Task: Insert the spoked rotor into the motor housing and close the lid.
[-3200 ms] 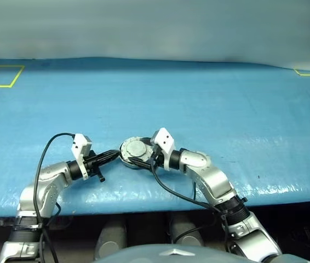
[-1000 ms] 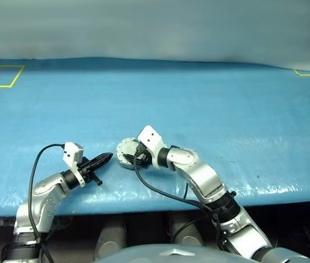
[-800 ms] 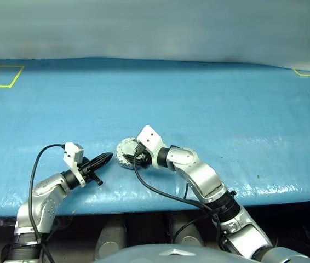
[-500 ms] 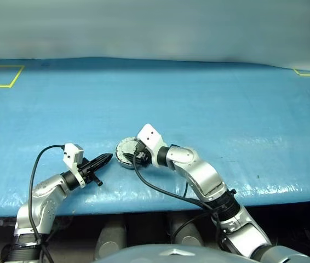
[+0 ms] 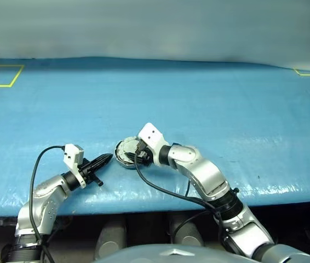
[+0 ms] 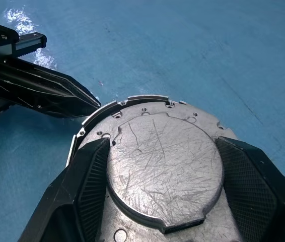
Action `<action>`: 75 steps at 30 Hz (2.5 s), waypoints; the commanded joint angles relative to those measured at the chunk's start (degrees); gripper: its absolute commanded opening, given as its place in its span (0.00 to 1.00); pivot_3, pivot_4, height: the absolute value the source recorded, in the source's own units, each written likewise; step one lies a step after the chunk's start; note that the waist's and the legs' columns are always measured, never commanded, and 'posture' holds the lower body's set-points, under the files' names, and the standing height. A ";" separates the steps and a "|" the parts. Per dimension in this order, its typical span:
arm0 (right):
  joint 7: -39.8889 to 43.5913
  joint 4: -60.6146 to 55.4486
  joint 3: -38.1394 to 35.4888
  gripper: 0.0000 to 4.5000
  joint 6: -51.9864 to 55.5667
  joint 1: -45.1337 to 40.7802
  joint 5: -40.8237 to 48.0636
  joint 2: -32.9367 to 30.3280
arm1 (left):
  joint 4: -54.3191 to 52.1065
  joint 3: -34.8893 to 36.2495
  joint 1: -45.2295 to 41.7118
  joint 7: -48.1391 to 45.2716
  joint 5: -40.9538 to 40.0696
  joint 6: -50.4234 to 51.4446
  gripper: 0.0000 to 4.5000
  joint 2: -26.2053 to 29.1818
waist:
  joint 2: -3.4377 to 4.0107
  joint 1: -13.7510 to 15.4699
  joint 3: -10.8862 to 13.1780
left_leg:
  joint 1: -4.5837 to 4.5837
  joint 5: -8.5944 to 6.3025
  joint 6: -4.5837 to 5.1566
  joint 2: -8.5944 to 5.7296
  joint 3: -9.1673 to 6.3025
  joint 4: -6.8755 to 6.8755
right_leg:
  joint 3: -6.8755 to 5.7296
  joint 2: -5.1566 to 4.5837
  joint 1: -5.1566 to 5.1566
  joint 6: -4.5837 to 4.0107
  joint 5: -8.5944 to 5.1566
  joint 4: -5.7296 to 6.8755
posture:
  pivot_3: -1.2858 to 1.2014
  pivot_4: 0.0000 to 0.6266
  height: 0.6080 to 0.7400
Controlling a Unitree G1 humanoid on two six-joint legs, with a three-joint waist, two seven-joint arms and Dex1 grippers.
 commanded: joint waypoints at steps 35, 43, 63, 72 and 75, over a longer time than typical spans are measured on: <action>-6.67 7.56 -4.32 0.67 0.70 -0.68 4.68 9.53 | -0.49 0.55 1.49 0.72 0.22 -2.16 0.00 0.20 | 0.01 -0.31 0.04 | -0.01 -0.01 -0.01 0.03 0.01 -0.06 | -0.02 0.01 -0.06 -0.02 -0.01 0.01 | 0.52 0.24 1.00; -7.28 10.37 -3.38 0.67 -0.45 -1.57 3.07 10.60 | -0.46 0.58 1.54 1.07 0.13 -2.37 0.00 0.08 | 0.01 -0.79 0.04 | 0.06 -0.01 -0.01 0.09 0.02 -0.06 | -0.02 0.04 -0.04 -0.03 -0.02 0.04 | 0.52 0.24 1.00; -7.92 12.16 -0.22 0.67 -3.19 -2.14 -1.89 10.36 | 0.31 0.73 1.74 1.52 0.17 -3.34 0.00 0.01 | 0.02 -0.98 0.03 | 0.08 -0.01 -0.02 0.11 0.02 -0.06 | -0.02 0.05 -0.02 -0.04 -0.02 0.04 | 0.52 0.24 1.00; -7.30 13.41 2.04 0.67 -4.10 -2.15 -4.60 8.40 | 0.48 0.90 1.66 1.58 0.19 -3.52 0.00 -0.06 | 0.02 -0.97 0.03 | 0.08 -0.01 -0.02 0.10 0.02 -0.08 | -0.02 0.05 -0.03 -0.05 -0.03 0.03 | 0.52 0.24 1.00; -6.60 14.24 3.14 0.67 -5.31 -1.84 -5.63 6.83 | -0.21 1.70 0.99 1.96 -1.02 -3.40 0.00 -0.65 | 0.02 -0.96 0.03 | 0.09 -0.01 -0.02 0.10 0.02 -0.07 | -0.02 0.04 -0.02 -0.05 -0.03 0.03 | 0.52 0.24 1.00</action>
